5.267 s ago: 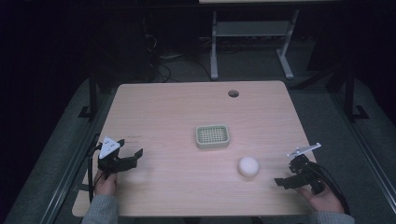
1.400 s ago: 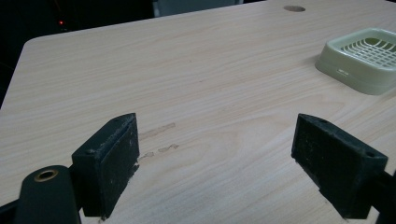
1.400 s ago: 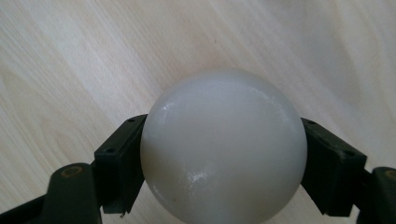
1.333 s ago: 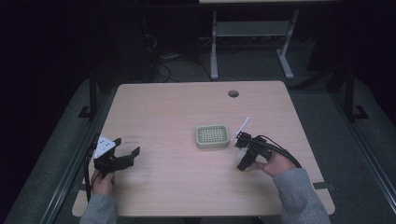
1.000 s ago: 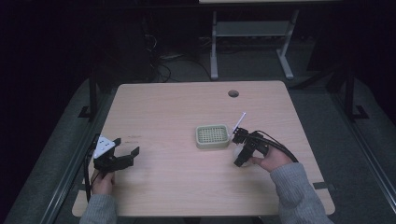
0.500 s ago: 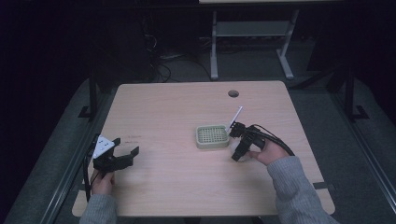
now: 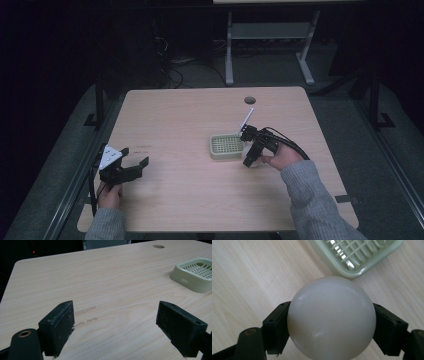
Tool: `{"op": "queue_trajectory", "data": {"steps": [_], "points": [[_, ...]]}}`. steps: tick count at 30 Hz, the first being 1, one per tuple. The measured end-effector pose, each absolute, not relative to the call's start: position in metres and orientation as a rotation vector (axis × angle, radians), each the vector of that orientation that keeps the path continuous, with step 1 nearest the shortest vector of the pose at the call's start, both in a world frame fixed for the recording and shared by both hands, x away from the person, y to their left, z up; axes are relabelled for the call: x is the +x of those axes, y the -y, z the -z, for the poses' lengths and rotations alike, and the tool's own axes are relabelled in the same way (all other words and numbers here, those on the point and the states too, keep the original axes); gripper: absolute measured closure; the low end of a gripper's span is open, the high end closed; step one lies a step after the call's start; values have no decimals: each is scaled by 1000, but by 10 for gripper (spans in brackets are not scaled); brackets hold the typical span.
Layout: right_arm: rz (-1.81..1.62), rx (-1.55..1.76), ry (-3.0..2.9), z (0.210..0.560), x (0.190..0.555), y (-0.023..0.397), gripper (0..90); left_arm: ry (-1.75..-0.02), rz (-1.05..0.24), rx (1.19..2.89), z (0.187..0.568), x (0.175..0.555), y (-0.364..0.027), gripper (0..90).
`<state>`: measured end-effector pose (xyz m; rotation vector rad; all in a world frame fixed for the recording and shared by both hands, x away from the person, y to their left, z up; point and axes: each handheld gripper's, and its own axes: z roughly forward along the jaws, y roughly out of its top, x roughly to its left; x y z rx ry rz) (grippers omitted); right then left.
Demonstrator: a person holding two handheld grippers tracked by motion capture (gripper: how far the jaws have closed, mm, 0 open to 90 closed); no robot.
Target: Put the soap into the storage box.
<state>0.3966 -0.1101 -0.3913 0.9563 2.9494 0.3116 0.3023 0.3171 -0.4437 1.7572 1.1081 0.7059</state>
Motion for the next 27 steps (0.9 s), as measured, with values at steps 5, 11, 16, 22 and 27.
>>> {"op": "queue_trajectory", "data": {"steps": [5,11,16,22,27], "points": [[-310,945,-2958,389,401,105,235,-1106,-703,1761,444,302,-317,148],[-304,940,-2959,387,406,100,235,-1106,-698,1751,443,302,-317,148],[-310,945,-2968,389,411,99,235,-1103,-697,1753,443,302,-316,148],[-273,966,-2976,390,416,95,235,-1104,-695,1757,444,303,-316,148],[-265,947,-2973,388,422,91,235,-1104,-697,1755,444,302,-316,148]]}}
